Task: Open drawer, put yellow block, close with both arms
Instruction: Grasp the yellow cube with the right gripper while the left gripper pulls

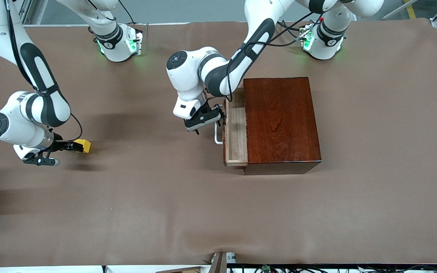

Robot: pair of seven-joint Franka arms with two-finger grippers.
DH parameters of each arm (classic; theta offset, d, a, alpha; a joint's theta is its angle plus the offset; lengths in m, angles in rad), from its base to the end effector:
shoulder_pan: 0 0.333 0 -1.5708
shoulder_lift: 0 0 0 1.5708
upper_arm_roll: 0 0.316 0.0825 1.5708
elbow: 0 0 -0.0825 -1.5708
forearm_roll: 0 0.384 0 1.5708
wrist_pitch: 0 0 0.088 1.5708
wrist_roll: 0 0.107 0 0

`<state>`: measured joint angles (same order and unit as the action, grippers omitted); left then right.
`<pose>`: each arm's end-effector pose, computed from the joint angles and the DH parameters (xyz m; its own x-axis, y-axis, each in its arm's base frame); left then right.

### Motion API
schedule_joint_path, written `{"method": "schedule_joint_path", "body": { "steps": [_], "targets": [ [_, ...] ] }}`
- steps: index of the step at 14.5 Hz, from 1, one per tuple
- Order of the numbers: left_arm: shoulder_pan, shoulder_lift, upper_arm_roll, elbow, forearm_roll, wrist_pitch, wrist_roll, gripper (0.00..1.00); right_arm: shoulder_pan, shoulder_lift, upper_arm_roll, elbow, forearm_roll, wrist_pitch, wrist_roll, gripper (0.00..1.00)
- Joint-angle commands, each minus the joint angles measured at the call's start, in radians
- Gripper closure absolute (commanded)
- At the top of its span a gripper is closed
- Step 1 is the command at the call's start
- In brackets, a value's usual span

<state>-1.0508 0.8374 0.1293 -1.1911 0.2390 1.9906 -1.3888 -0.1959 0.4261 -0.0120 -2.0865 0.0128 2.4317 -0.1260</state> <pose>0.4470 -0.6098 0.2837 0.9120 0.2898 0.2902 0.3320 -0.9371 -0.1075 0.5650 -0.1191 0.2109 0.9927 -0.0902 -0.0798 -0.0914 -0.9957 -0.0127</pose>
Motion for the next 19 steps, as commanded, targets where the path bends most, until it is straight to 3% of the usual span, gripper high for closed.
{"method": "schedule_joint_path", "body": {
  "steps": [1,4,8,9,10,11,14,19],
  "targets": [
    [-0.038,0.04,-0.111,0.054,-0.047,0.232,0.034,0.0,-0.016,-0.006,0.014,-0.032,-0.008,0.038,0.002,0.0],
    [-0.037,0.039,-0.115,0.054,-0.047,0.232,0.056,0.0,-0.014,-0.006,0.013,-0.047,-0.008,0.056,0.003,0.25],
    [-0.037,0.029,-0.116,0.054,-0.047,0.228,0.077,0.0,-0.013,-0.007,0.014,-0.058,-0.005,0.053,0.003,0.49],
    [-0.035,0.029,-0.114,0.054,-0.047,0.228,0.077,0.0,-0.011,-0.007,0.015,-0.056,-0.005,0.05,0.005,0.58],
    [-0.035,0.029,-0.114,0.054,-0.047,0.228,0.077,0.0,-0.013,-0.007,0.015,-0.056,-0.005,0.046,0.008,0.77],
    [-0.035,0.023,-0.112,0.051,-0.047,0.228,0.077,0.0,-0.013,-0.007,0.015,-0.056,0.001,0.044,0.009,0.84],
    [-0.026,0.017,-0.111,0.051,-0.047,0.228,0.082,0.0,-0.011,-0.01,0.017,-0.05,0.003,0.014,0.009,0.88],
    [-0.015,0.011,-0.106,0.051,-0.047,0.228,0.115,0.0,-0.013,-0.012,0.017,-0.047,0.006,0.004,0.009,0.88]
  ]
}}
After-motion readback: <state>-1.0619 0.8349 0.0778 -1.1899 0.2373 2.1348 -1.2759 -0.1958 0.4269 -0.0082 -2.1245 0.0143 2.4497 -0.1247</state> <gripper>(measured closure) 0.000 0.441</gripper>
